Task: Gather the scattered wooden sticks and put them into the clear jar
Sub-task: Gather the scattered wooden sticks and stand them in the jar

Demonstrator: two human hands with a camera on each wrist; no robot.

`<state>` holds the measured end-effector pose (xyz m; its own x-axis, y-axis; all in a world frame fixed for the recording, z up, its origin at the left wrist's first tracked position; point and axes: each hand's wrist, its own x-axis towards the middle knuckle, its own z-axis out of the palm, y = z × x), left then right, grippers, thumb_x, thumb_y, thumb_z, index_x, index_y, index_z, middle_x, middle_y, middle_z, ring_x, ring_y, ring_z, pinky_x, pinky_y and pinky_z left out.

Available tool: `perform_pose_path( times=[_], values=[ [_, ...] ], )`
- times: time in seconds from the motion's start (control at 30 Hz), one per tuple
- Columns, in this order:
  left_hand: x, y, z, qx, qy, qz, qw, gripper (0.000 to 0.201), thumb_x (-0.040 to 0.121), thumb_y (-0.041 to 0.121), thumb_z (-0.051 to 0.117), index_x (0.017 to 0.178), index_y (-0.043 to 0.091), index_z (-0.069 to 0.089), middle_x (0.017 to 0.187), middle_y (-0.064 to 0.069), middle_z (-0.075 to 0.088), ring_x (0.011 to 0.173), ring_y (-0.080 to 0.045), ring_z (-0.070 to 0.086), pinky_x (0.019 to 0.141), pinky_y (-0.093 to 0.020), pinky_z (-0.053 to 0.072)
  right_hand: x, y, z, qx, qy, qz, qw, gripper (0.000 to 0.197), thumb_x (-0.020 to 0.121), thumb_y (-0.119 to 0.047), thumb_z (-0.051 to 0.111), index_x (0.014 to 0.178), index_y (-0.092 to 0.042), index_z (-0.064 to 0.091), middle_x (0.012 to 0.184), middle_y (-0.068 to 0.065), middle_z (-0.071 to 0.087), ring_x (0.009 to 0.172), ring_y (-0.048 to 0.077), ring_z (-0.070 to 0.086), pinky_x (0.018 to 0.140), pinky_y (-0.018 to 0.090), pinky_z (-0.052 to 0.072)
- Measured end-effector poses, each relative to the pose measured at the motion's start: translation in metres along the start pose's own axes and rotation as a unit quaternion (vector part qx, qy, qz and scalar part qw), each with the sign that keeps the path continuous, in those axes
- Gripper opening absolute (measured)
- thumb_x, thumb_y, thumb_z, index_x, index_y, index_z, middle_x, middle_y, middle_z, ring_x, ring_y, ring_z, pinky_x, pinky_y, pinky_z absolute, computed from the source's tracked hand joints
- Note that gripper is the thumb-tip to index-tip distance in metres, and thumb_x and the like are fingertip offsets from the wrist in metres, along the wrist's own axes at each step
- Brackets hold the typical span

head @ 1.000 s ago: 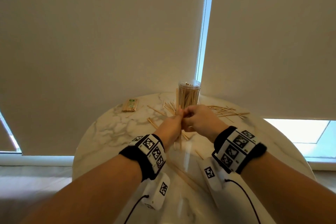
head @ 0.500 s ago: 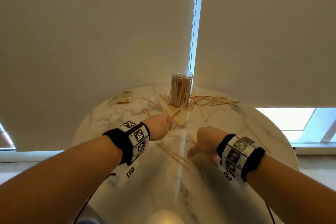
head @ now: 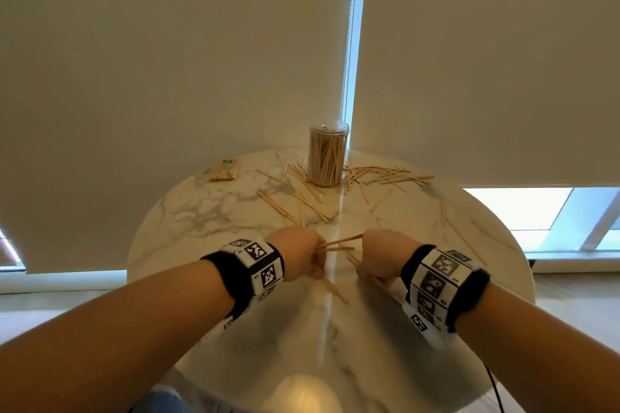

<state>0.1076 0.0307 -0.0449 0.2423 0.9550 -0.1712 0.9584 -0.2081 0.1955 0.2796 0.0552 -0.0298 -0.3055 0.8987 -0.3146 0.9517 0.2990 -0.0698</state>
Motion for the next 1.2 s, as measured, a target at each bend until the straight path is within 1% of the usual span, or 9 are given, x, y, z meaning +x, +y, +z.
perform_pose_path(
  times=[0.1,0.23,0.33,0.5,0.67,0.8,1.03,1.13,1.2],
  values=[
    [-0.004,-0.002,0.003,0.019,0.021,0.015,0.999,0.02,0.089,0.029,0.07,0.106,0.019,0.071,0.104,0.001,0.069,0.098,-0.018,0.063,0.087,-0.034,0.051,-0.003,0.003,0.001,-0.032,0.031,-0.013,0.999,0.027,0.096,-0.026,0.06,0.112,-0.005,0.064,0.094,0.005,0.062,0.081,0.019,0.055,0.07,0.025,0.047],
    [-0.011,-0.003,0.003,0.055,0.025,0.032,0.998,0.018,0.091,0.027,0.068,0.108,0.021,0.07,0.105,0.001,0.067,0.098,-0.017,0.061,0.083,-0.029,0.046,-0.001,0.02,-0.004,0.084,0.028,0.024,0.996,0.023,0.093,-0.026,0.062,0.081,-0.007,0.066,0.073,0.004,0.068,0.062,0.018,0.065,0.062,0.027,0.057],
    [-0.013,-0.002,0.003,0.091,0.013,0.021,0.996,0.013,0.093,0.021,0.063,0.105,0.017,0.068,0.104,-0.002,0.066,0.098,-0.021,0.061,0.083,-0.032,0.048,-0.006,0.031,-0.009,0.163,0.041,0.045,0.985,0.027,0.094,-0.024,0.061,0.072,-0.008,0.064,0.065,0.005,0.067,0.051,0.015,0.065,0.053,0.023,0.054],
    [-0.016,-0.005,0.015,0.115,0.002,0.012,0.993,0.019,0.102,0.028,0.047,0.117,0.015,0.051,0.113,-0.006,0.054,0.099,-0.027,0.058,0.083,-0.039,0.049,-0.014,0.035,-0.017,0.257,0.063,0.059,0.963,0.023,0.094,-0.019,0.061,0.091,0.001,0.071,0.07,0.008,0.073,0.059,0.017,0.071,0.069,0.031,0.063],
    [-0.021,-0.001,0.019,0.099,0.008,-0.011,0.995,0.02,0.103,0.027,0.043,0.115,0.013,0.05,0.11,-0.008,0.058,0.093,-0.026,0.059,0.082,-0.039,0.051,-0.025,0.032,-0.014,0.345,0.094,0.039,0.933,0.018,0.093,-0.015,0.062,0.092,0.001,0.071,0.078,0.013,0.075,0.064,0.019,0.073,0.064,0.03,0.063],
    [-0.023,0.009,0.013,0.129,-0.005,-0.038,0.991,0.023,0.097,0.028,0.048,0.109,0.008,0.055,0.098,-0.008,0.059,0.077,-0.023,0.053,0.067,-0.032,0.046,-0.033,0.029,-0.009,0.38,0.111,0.019,0.918,0.015,0.093,-0.014,0.063,0.092,-0.002,0.07,0.081,0.013,0.075,0.071,0.022,0.074,0.07,0.035,0.064],
    [-0.024,0.023,0.008,0.134,-0.021,-0.063,0.989,0.028,0.1,0.02,0.047,0.117,0.002,0.06,0.098,-0.012,0.059,0.085,-0.026,0.057,0.069,-0.028,0.041,-0.041,0.033,0.001,0.383,0.146,-0.003,0.912,0.016,0.093,-0.023,0.062,0.093,-0.01,0.07,0.088,0.009,0.074,0.073,0.016,0.066,0.068,0.03,0.059],
    [-0.024,0.022,0.006,0.095,-0.011,-0.079,0.992,0.029,0.1,0.021,0.047,0.119,0.003,0.059,0.109,-0.012,0.063,0.09,-0.025,0.061,0.069,-0.027,0.042,-0.043,0.032,0.006,0.426,0.139,-0.009,0.894,0.013,0.093,-0.02,0.064,0.094,-0.009,0.069,0.086,0.008,0.073,0.075,0.019,0.07,0.069,0.029,0.061],
    [-0.024,0.018,0.002,0.021,0.026,-0.071,0.997,0.022,0.099,0.025,0.047,0.109,0.006,0.054,0.094,-0.004,0.06,0.078,-0.017,0.057,0.063,-0.024,0.042,-0.042,0.031,0.007,0.449,0.135,-0.015,0.883,0.011,0.092,-0.018,0.065,0.093,-0.007,0.069,0.085,0.009,0.073,0.076,0.02,0.072,0.071,0.032,0.063]
  ],
)
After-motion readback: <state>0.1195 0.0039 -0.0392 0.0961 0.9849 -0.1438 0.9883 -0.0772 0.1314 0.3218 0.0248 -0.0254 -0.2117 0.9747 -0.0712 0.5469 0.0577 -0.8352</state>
